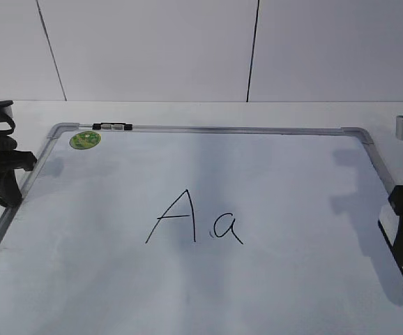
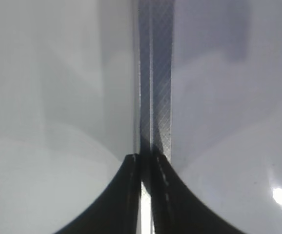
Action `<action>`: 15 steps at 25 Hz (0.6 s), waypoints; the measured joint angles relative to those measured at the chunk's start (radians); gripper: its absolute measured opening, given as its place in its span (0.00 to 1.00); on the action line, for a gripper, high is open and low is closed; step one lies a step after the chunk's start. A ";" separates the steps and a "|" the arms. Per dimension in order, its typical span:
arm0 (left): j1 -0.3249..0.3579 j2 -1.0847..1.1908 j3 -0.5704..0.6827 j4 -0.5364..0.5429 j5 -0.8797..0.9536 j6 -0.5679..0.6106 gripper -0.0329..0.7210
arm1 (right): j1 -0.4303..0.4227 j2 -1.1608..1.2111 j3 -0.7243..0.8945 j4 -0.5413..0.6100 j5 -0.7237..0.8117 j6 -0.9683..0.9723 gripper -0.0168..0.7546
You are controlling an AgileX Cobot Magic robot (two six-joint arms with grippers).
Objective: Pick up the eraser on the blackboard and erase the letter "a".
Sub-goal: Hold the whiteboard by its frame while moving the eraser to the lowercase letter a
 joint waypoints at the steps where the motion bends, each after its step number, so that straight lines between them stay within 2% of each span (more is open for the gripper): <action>1: 0.000 0.000 0.000 -0.002 0.000 0.000 0.09 | 0.000 0.000 0.000 0.000 0.000 0.000 0.71; 15: 0.000 0.018 -0.013 -0.024 0.012 0.000 0.06 | 0.000 0.000 0.000 0.000 0.000 -0.002 0.71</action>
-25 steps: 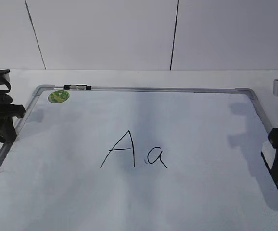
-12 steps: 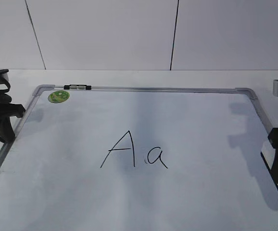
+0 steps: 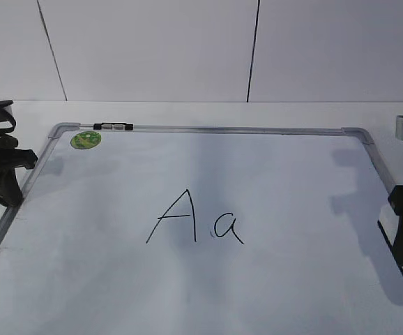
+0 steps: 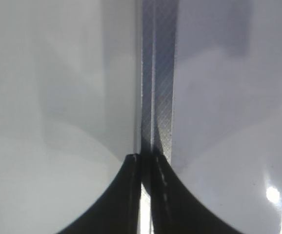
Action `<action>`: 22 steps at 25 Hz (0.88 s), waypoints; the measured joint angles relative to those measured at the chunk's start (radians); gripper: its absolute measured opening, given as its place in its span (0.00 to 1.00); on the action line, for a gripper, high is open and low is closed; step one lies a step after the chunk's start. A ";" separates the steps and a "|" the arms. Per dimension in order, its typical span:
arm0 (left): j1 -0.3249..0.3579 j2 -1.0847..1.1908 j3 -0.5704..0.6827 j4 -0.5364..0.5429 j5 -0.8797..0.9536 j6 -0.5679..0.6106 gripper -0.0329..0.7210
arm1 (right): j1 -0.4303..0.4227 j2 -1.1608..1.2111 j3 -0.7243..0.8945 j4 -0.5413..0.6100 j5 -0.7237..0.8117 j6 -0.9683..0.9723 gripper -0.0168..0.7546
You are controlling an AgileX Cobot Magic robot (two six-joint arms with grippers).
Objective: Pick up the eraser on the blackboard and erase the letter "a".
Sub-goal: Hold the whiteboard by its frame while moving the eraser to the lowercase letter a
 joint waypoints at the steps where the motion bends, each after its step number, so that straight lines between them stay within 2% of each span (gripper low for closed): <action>1: 0.000 0.000 0.000 -0.002 0.000 0.000 0.06 | 0.000 0.000 0.000 0.000 0.000 0.000 0.71; 11: 0.000 0.000 0.000 -0.002 0.000 0.000 0.06 | 0.000 0.017 -0.011 0.023 0.002 -0.002 0.71; 18: 0.000 0.000 0.000 -0.004 0.000 0.000 0.06 | 0.002 0.127 -0.127 0.050 0.002 -0.015 0.71; 22: 0.000 0.000 0.000 -0.004 0.000 0.000 0.06 | 0.049 0.195 -0.215 0.043 0.002 -0.017 0.71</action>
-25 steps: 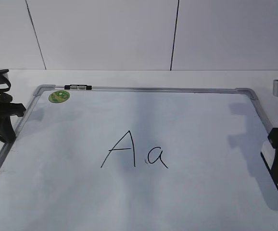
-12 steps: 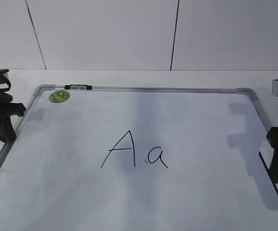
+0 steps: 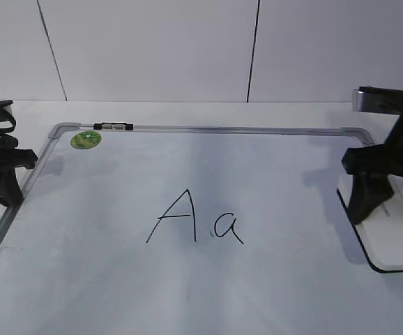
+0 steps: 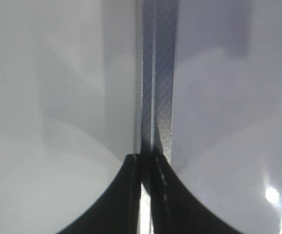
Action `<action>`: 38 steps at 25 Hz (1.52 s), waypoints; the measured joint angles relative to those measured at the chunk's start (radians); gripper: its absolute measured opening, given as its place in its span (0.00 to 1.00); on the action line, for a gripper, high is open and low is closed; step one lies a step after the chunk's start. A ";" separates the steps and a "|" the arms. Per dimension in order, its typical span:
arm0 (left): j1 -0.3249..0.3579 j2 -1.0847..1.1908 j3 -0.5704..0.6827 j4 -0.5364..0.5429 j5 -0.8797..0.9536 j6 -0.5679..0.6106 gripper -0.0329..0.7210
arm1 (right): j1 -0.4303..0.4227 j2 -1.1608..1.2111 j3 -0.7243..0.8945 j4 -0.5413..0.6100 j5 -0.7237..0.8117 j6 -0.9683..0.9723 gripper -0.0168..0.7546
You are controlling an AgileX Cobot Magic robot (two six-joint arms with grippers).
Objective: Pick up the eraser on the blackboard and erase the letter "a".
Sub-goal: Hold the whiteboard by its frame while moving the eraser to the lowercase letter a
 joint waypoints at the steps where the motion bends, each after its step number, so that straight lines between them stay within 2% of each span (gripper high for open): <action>1: 0.000 0.000 0.000 0.000 0.000 0.000 0.06 | 0.022 0.017 -0.026 -0.014 0.000 0.000 0.71; 7: 0.000 0.000 0.000 -0.011 0.000 0.000 0.06 | 0.152 0.131 -0.152 -0.101 0.000 0.029 0.71; 13: 0.000 0.000 0.000 -0.018 -0.002 0.004 0.06 | 0.227 0.221 -0.206 -0.101 0.000 0.035 0.71; 27: 0.000 0.000 0.000 -0.023 -0.007 0.006 0.06 | 0.237 0.332 -0.289 0.009 -0.002 -0.003 0.71; 38: 0.000 0.000 0.000 -0.025 -0.009 0.006 0.06 | 0.294 0.394 -0.298 0.013 -0.002 -0.011 0.71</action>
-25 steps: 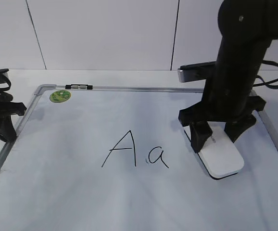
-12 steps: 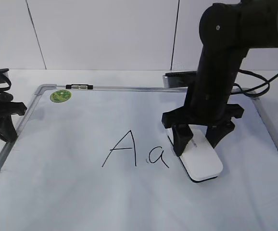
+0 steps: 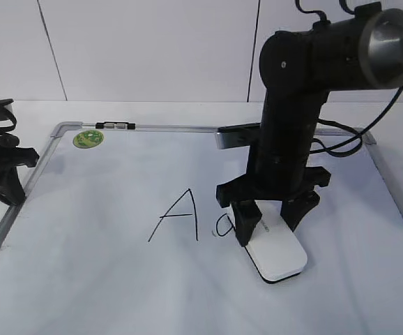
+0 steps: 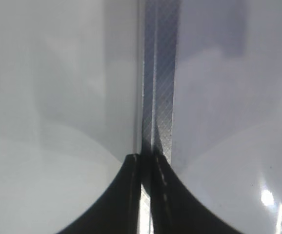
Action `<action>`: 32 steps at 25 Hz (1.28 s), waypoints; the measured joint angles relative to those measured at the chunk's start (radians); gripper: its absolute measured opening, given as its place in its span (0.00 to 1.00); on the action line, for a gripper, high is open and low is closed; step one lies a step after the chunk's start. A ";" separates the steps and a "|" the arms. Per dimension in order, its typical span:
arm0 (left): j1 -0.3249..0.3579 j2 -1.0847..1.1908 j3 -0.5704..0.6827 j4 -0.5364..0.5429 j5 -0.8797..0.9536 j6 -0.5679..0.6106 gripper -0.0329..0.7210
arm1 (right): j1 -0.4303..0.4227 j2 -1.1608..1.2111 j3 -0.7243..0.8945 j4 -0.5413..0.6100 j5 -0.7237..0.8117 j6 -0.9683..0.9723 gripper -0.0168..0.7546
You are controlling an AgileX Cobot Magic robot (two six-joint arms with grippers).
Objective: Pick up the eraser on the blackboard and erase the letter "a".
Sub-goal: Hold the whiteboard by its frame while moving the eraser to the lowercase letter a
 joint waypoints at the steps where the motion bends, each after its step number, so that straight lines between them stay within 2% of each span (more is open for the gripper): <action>1: 0.000 0.000 0.000 0.000 0.000 0.000 0.06 | 0.001 -0.001 -0.002 -0.002 0.000 0.000 0.71; 15: 0.000 0.000 0.000 0.000 -0.002 0.000 0.06 | 0.002 0.003 -0.007 0.012 -0.002 0.000 0.71; 23: 0.000 0.000 0.000 -0.002 -0.004 0.000 0.06 | 0.035 0.003 -0.007 0.029 -0.008 -0.006 0.71; 32: 0.000 0.000 0.000 -0.003 -0.006 0.002 0.06 | 0.039 0.009 -0.008 0.002 -0.006 -0.002 0.71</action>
